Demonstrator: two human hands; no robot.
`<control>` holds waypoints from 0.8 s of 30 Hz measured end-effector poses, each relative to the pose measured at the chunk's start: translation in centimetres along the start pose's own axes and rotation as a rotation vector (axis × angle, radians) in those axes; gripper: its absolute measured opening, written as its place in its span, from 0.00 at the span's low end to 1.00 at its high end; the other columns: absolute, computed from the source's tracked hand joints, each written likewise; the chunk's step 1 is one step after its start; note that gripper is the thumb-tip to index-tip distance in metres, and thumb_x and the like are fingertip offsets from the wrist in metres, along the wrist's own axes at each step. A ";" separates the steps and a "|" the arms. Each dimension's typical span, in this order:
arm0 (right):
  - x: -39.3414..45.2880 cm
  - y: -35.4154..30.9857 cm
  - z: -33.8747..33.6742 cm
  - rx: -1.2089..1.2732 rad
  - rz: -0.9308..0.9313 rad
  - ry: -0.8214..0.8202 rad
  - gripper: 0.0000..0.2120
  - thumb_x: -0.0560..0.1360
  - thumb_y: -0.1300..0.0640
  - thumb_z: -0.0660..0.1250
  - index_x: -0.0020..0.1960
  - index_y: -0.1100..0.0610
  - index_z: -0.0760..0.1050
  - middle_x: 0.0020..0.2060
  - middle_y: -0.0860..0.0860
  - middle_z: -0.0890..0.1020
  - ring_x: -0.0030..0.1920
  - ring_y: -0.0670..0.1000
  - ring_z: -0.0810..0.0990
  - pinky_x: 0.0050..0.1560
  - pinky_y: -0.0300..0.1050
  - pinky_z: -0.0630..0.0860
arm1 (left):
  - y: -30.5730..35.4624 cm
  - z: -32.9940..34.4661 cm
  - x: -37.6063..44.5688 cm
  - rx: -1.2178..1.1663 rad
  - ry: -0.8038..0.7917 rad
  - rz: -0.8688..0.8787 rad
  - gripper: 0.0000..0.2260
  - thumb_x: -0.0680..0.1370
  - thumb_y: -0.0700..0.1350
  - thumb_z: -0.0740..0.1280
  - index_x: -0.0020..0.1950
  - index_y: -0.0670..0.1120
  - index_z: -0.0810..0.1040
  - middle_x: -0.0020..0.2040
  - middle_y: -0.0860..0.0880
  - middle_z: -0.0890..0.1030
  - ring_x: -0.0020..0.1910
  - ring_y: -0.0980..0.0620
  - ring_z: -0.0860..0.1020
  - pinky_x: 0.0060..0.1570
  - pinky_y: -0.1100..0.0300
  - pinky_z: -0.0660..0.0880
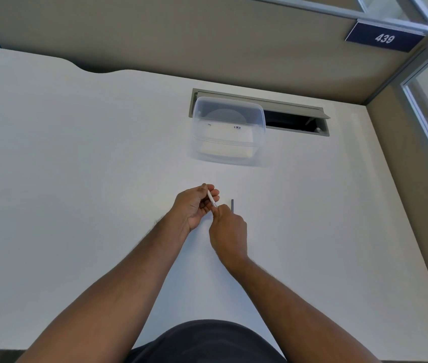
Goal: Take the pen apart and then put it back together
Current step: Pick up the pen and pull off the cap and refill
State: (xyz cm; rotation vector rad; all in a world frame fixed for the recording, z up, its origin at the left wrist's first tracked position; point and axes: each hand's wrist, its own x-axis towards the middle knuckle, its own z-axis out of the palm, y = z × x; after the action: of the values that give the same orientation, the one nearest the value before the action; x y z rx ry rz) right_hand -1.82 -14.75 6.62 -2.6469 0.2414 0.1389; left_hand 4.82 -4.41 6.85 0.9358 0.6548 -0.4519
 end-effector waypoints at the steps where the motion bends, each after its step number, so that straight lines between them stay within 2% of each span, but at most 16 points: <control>1: 0.1 0.0 -0.1 -0.019 -0.004 0.013 0.11 0.84 0.58 0.59 0.43 0.55 0.69 0.32 0.51 0.79 0.33 0.55 0.80 0.35 0.48 0.76 | -0.1 0.2 0.0 -0.003 0.011 -0.002 0.10 0.83 0.40 0.63 0.47 0.39 0.82 0.39 0.44 0.86 0.40 0.48 0.84 0.44 0.57 0.82; 3: 0.4 0.0 -0.5 0.004 0.013 -0.034 0.11 0.83 0.58 0.59 0.43 0.58 0.74 0.34 0.52 0.81 0.35 0.55 0.81 0.38 0.49 0.79 | -0.2 0.2 0.0 -0.013 0.022 -0.009 0.10 0.83 0.40 0.63 0.47 0.39 0.82 0.40 0.44 0.86 0.40 0.48 0.84 0.41 0.58 0.83; 4: 0.7 0.0 -0.9 0.116 0.060 -0.102 0.11 0.83 0.59 0.59 0.45 0.60 0.77 0.35 0.53 0.83 0.35 0.55 0.81 0.38 0.50 0.79 | -0.1 0.0 0.1 -0.020 0.015 -0.015 0.10 0.83 0.41 0.63 0.48 0.39 0.82 0.39 0.44 0.87 0.40 0.49 0.84 0.41 0.58 0.83; 7: 2.1 0.1 -2.5 0.895 0.383 -0.486 0.13 0.83 0.55 0.60 0.48 0.61 0.79 0.31 0.52 0.79 0.27 0.49 0.73 0.28 0.43 0.72 | 0.5 -0.9 0.1 -0.041 -0.060 -0.039 0.09 0.83 0.42 0.64 0.49 0.40 0.82 0.38 0.46 0.88 0.39 0.50 0.86 0.44 0.54 0.82; 9: 2.4 0.7 -3.7 1.361 0.567 -0.750 0.12 0.84 0.53 0.60 0.50 0.59 0.77 0.30 0.51 0.74 0.25 0.46 0.69 0.22 0.37 0.67 | 0.9 -1.2 0.0 -0.065 -0.123 -0.056 0.08 0.83 0.42 0.65 0.50 0.40 0.81 0.40 0.45 0.88 0.38 0.51 0.87 0.39 0.53 0.83; 10: 2.4 1.0 -4.0 1.511 0.622 -0.844 0.11 0.84 0.53 0.59 0.50 0.58 0.76 0.30 0.51 0.73 0.24 0.45 0.67 0.21 0.36 0.66 | 1.0 -1.3 -0.1 -0.088 -0.149 -0.067 0.07 0.82 0.42 0.65 0.51 0.40 0.81 0.41 0.45 0.88 0.39 0.50 0.87 0.35 0.55 0.83; 12: 2.4 1.3 -4.4 1.644 0.636 -0.936 0.10 0.84 0.54 0.59 0.51 0.58 0.75 0.29 0.50 0.71 0.24 0.45 0.66 0.20 0.34 0.65 | 1.1 -1.1 -0.2 -0.125 -0.179 -0.080 0.07 0.82 0.41 0.66 0.51 0.40 0.82 0.43 0.43 0.88 0.41 0.49 0.87 0.31 0.58 0.81; 15: 2.4 1.2 -4.3 1.526 0.589 -0.878 0.11 0.85 0.55 0.58 0.49 0.59 0.74 0.28 0.50 0.70 0.23 0.44 0.65 0.20 0.34 0.64 | 0.9 -1.0 -0.3 -0.071 -0.152 -0.046 0.08 0.83 0.41 0.65 0.50 0.40 0.81 0.42 0.44 0.88 0.41 0.50 0.87 0.36 0.54 0.83; 20: 2.1 0.5 -3.6 1.085 0.460 -0.589 0.14 0.83 0.59 0.57 0.43 0.60 0.77 0.26 0.51 0.74 0.24 0.46 0.67 0.23 0.38 0.66 | 0.2 -0.4 -0.4 -0.010 -0.030 0.004 0.09 0.83 0.41 0.64 0.47 0.40 0.82 0.35 0.46 0.87 0.36 0.51 0.85 0.40 0.58 0.83; 24: 1.5 -0.2 -2.8 0.654 0.305 -0.347 0.14 0.81 0.60 0.59 0.41 0.60 0.79 0.27 0.50 0.81 0.25 0.46 0.76 0.27 0.39 0.76 | 0.1 -0.3 -0.2 -0.034 0.008 0.017 0.09 0.83 0.40 0.65 0.46 0.39 0.82 0.35 0.46 0.87 0.39 0.48 0.84 0.45 0.57 0.83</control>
State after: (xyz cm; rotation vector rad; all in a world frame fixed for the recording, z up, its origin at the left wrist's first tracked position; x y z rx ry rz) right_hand -0.10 -16.09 9.03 -1.8880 0.4784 0.5171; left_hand 4.64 -4.12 6.93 0.9108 0.6593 -0.4212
